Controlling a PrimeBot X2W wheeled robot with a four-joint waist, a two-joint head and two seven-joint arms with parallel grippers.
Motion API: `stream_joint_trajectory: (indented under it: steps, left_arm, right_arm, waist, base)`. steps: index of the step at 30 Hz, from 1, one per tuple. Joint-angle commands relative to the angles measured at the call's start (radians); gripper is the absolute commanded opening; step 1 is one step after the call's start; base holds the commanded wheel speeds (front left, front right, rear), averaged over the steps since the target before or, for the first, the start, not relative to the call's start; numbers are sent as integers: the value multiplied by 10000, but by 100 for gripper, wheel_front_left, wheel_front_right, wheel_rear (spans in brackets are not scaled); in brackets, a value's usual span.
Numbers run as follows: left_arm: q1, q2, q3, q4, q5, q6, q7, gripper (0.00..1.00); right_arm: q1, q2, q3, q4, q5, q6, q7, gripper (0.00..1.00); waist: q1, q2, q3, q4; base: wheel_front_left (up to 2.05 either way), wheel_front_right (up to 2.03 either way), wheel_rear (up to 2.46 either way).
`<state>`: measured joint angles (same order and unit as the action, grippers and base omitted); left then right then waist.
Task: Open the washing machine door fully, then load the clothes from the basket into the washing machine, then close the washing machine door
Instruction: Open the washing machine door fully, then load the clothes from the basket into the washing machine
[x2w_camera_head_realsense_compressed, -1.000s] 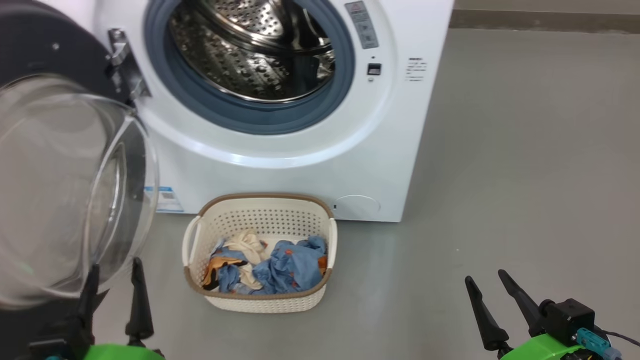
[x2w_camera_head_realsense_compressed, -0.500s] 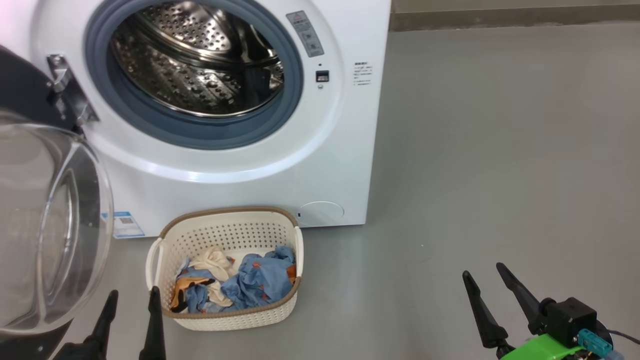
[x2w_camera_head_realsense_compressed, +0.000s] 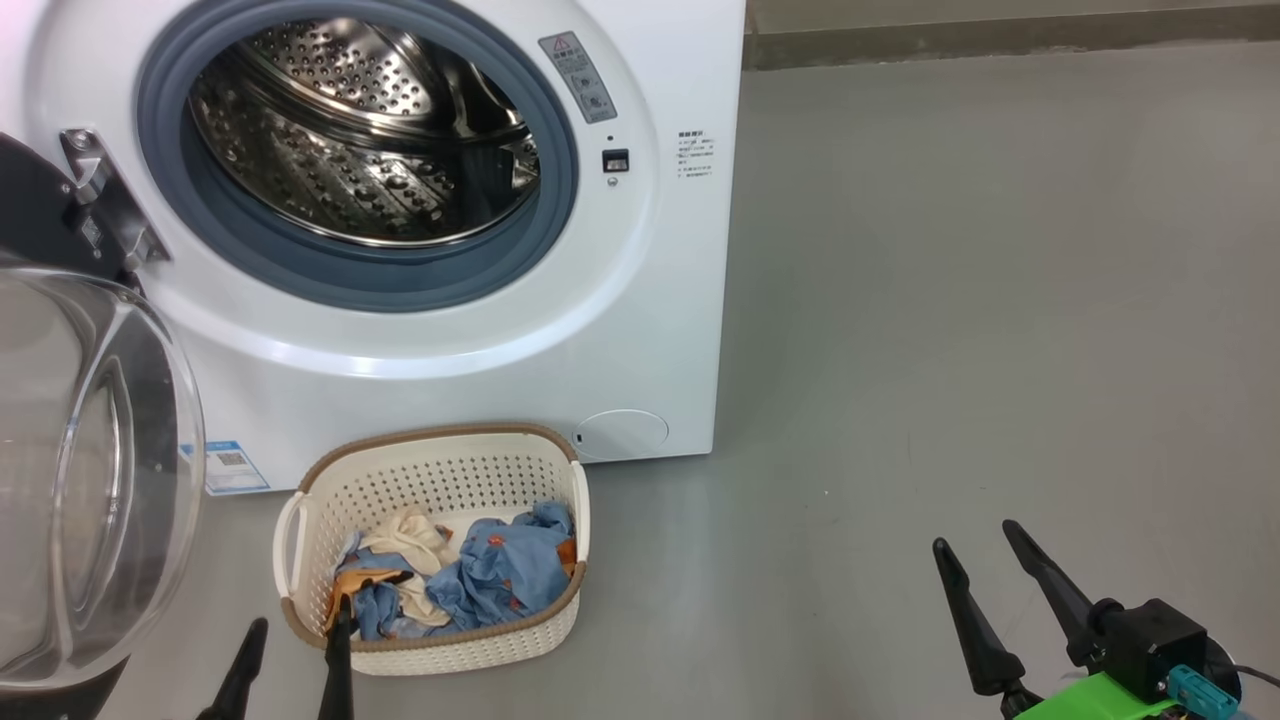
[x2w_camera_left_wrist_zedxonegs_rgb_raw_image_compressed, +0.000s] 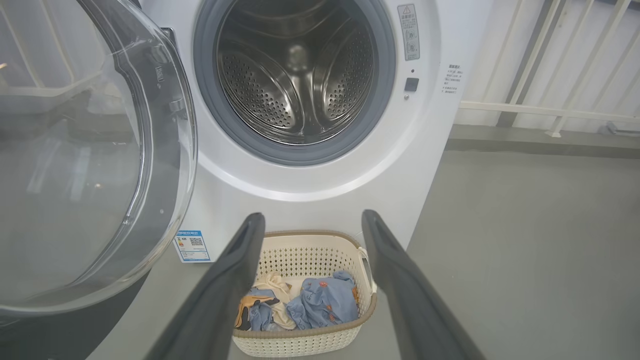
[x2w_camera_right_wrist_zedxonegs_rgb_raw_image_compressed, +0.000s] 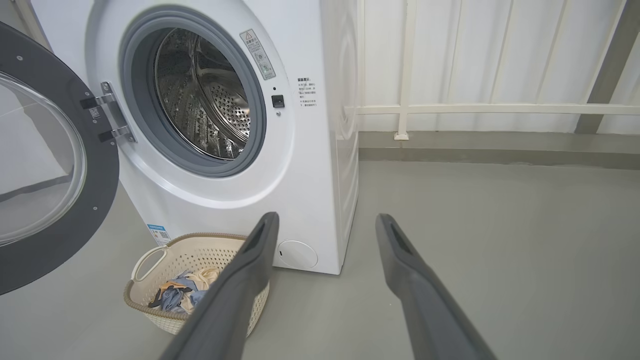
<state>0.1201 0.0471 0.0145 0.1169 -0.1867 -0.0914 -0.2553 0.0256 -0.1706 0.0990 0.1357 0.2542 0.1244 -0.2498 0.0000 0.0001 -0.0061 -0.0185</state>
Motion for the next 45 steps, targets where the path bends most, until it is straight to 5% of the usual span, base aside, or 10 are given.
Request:
stream_joint_trajectory:
  steps: [1, 45]
  left_arm:
    - [-172, 53, 324, -301, 118, 87, -65, 100]
    - [-303, 32, 243, -67, -30, 33, -65, 100]
  right_arm:
    - [-45, -81, 173, -312, -112, 63, -120, 100]
    - [-92, 67, -38, -214, -187, 63, -120, 100]
  waist:
    - [0, -1, -7, 7]
    - [0, -1, -53, 487]
  base:
    - [0, 0, 0]
    - [6, -6, 0]
